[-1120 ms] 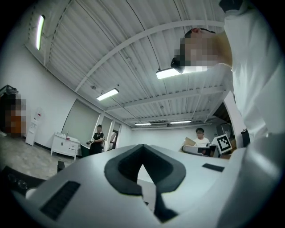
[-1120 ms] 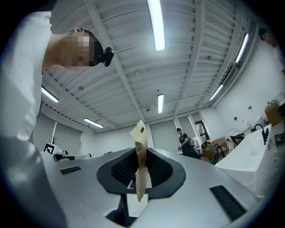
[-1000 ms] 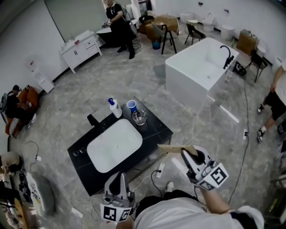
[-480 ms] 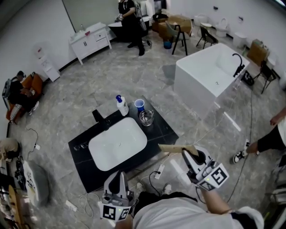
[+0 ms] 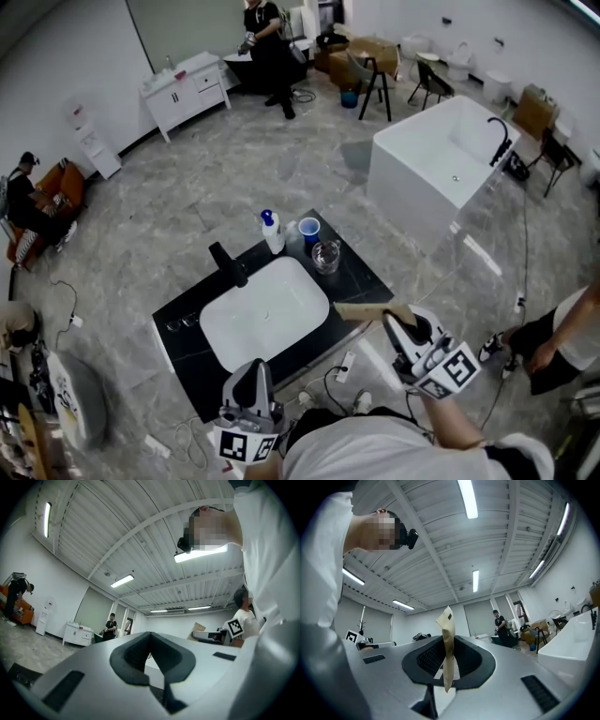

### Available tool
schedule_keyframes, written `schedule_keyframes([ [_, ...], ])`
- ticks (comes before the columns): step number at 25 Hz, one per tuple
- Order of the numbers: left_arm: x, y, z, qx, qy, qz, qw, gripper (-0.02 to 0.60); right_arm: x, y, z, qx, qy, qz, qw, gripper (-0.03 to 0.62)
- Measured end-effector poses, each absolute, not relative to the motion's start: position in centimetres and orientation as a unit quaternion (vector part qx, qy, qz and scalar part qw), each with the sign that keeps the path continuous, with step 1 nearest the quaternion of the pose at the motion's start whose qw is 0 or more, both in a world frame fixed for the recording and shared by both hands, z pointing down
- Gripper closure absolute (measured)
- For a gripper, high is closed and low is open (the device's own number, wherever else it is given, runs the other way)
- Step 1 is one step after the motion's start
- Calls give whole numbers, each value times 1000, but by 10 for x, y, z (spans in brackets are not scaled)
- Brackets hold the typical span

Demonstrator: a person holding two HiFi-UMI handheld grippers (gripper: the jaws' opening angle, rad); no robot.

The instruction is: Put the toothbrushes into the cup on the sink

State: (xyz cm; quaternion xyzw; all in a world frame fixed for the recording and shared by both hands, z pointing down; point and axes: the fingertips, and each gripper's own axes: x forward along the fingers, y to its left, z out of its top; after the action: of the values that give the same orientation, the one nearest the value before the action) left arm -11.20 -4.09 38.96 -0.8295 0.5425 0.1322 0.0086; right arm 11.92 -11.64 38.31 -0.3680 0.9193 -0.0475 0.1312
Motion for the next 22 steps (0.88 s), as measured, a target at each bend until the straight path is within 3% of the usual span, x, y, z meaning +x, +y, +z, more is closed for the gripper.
schedule_keyframes([
  [9, -174, -65, 403, -849, 511, 132, -6, 583, 73, -138, 383, -411, 903, -36, 124, 522],
  [22, -136, -110, 410, -841, 526, 126, -25, 583, 92, -213, 397, -399, 911, -31, 99, 522],
])
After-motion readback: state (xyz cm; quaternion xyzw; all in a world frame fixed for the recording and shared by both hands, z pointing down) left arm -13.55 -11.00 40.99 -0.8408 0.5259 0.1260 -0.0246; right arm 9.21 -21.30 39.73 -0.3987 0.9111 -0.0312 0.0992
